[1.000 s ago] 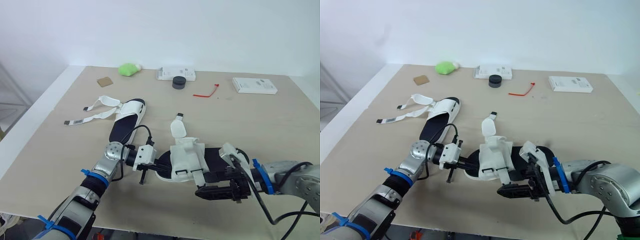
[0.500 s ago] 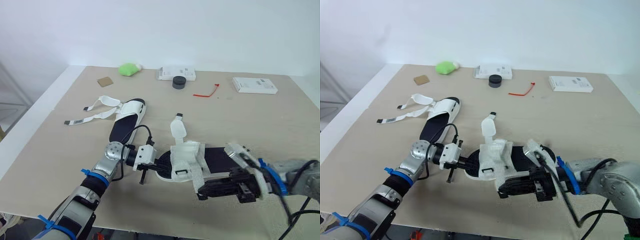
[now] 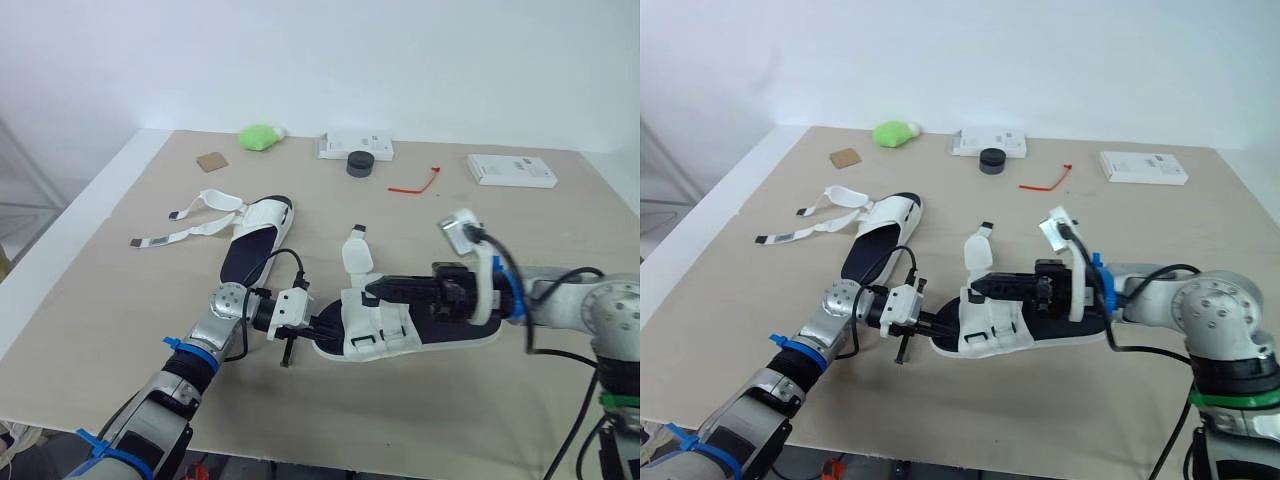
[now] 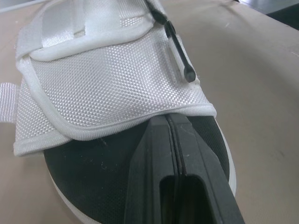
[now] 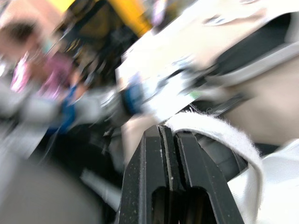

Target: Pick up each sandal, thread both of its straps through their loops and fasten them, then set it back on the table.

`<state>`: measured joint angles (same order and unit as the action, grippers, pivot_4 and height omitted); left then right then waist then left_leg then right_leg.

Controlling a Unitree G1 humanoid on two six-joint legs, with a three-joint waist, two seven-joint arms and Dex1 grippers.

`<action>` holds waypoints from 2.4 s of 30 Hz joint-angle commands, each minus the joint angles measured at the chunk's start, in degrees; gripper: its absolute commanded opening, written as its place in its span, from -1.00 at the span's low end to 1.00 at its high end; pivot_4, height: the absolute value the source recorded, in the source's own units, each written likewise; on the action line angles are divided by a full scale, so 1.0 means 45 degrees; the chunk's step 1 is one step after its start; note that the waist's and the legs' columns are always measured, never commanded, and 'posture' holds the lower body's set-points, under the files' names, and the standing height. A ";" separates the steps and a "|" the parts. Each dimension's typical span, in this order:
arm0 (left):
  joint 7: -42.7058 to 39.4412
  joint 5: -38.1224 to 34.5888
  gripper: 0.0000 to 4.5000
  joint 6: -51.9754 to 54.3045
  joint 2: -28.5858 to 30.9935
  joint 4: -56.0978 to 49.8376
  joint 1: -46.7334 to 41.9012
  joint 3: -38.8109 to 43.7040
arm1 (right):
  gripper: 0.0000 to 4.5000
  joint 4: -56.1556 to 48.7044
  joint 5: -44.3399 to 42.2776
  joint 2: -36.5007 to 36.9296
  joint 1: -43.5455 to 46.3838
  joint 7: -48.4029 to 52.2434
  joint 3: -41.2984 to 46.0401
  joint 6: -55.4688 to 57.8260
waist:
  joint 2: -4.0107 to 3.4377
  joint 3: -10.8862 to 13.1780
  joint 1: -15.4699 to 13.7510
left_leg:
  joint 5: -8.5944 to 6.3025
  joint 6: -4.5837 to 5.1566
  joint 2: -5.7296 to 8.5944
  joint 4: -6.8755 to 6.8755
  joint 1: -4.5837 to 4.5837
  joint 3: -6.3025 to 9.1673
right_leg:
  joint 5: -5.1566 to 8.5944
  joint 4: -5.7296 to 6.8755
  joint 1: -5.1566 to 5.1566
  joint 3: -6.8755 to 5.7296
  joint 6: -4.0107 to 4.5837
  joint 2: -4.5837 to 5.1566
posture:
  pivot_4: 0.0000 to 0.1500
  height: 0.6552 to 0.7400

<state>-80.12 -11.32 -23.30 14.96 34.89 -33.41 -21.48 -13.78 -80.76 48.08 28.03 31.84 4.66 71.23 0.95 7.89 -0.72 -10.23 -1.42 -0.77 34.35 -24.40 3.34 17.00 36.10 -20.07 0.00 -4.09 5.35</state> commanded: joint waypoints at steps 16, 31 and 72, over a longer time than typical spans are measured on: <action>0.0131 0.1917 -1.00 0.0876 0.0597 0.1836 0.1082 -0.1185 | -1.00 0.5146 0.0617 -0.2752 0.1569 -0.5300 0.1998 0.1414 | -0.0037 -0.0037 0.0018 | 0.0053 0.0087 0.0009 0.0005 0.0007 -0.0005 | -0.0037 0.0001 0.0009 0.0008 0.0016 -0.0009 | 1.00 1.00; 0.0141 0.1896 -1.00 0.0796 0.0768 0.1782 0.1226 -0.1224 | -0.68 0.4061 0.0449 -0.4028 -0.0893 -0.8280 0.3688 0.1171 | 0.0003 -0.0123 0.0006 | 0.0060 0.0099 0.0009 0.0004 0.0004 -0.0001 | -0.0008 0.0001 0.0034 -0.0004 -0.0016 -0.0009 | 1.00 1.00; 0.0131 0.1888 -1.00 0.0902 0.0661 0.1741 0.0997 -0.1201 | 0.37 1.4159 0.9185 -0.3653 0.9480 0.2657 -0.3075 0.0313 | -0.0177 -0.0084 0.0047 | 0.0079 0.0130 0.0025 -0.0015 -0.0058 -0.0018 | -0.0036 0.0005 -0.0065 0.0003 0.0024 -0.0072 | 1.00 1.00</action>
<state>-80.22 -11.40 -23.29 15.68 34.85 -33.98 -21.80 48.72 -41.40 32.08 68.65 41.30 -9.15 74.28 0.16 7.52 -0.50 -9.87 -0.84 -0.66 34.28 -24.65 3.26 16.84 36.12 -20.36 0.01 -3.98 5.01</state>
